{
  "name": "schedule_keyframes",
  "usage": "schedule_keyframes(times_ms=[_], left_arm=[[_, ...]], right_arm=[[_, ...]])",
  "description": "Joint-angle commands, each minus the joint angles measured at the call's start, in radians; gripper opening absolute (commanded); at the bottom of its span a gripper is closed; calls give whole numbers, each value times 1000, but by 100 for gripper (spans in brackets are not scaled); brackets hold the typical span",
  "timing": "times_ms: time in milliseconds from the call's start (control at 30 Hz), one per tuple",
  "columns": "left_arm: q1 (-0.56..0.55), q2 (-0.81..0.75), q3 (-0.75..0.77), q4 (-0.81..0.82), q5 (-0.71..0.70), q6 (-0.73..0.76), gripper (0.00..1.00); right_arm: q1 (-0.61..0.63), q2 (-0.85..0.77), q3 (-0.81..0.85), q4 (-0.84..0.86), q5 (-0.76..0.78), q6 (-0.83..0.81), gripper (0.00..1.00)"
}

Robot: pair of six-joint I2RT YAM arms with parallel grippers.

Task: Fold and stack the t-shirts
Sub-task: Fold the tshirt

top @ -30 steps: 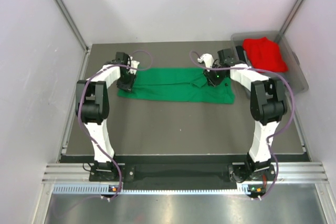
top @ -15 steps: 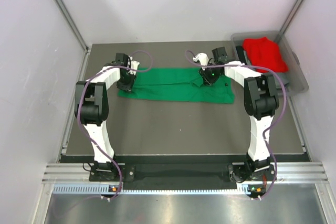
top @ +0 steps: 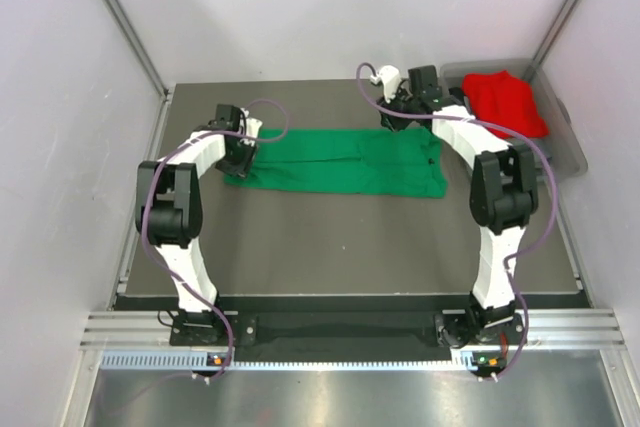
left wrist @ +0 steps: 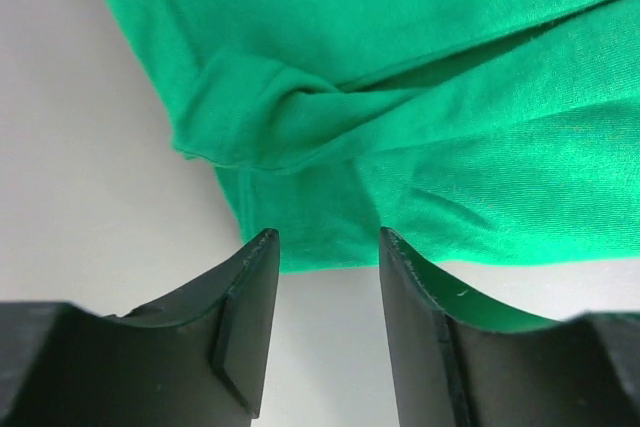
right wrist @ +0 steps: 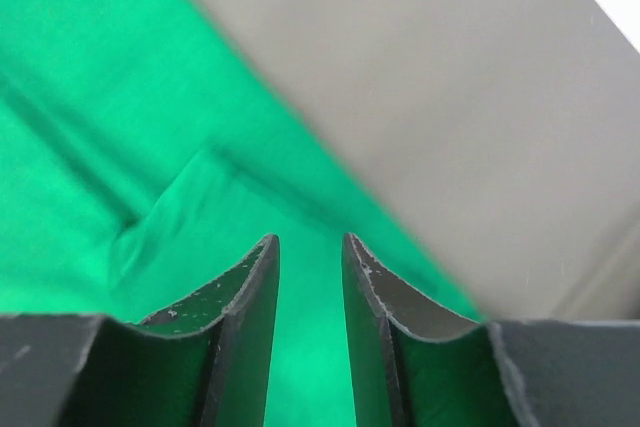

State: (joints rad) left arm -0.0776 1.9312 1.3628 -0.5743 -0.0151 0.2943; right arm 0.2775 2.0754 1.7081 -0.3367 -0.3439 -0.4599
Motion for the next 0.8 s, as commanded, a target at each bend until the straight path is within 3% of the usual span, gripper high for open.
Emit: schedule_keyframes(times_ms=[0,267,367,767], left_arm=[[6,-57,12,51,-26,49,50],[7,90,185,5,-65,34,54],[15,135,232,-50,-56,-10,49],[61,17,65,-32,-34,-26,48]], right_arm=[[3,-198,-137,96,-21,29,33],[26,-307,-350,-22,-72,-26,33],[32,-317,-419,-13,-41,-68,33],[29,-310,-466,-2,-61,-71,33]])
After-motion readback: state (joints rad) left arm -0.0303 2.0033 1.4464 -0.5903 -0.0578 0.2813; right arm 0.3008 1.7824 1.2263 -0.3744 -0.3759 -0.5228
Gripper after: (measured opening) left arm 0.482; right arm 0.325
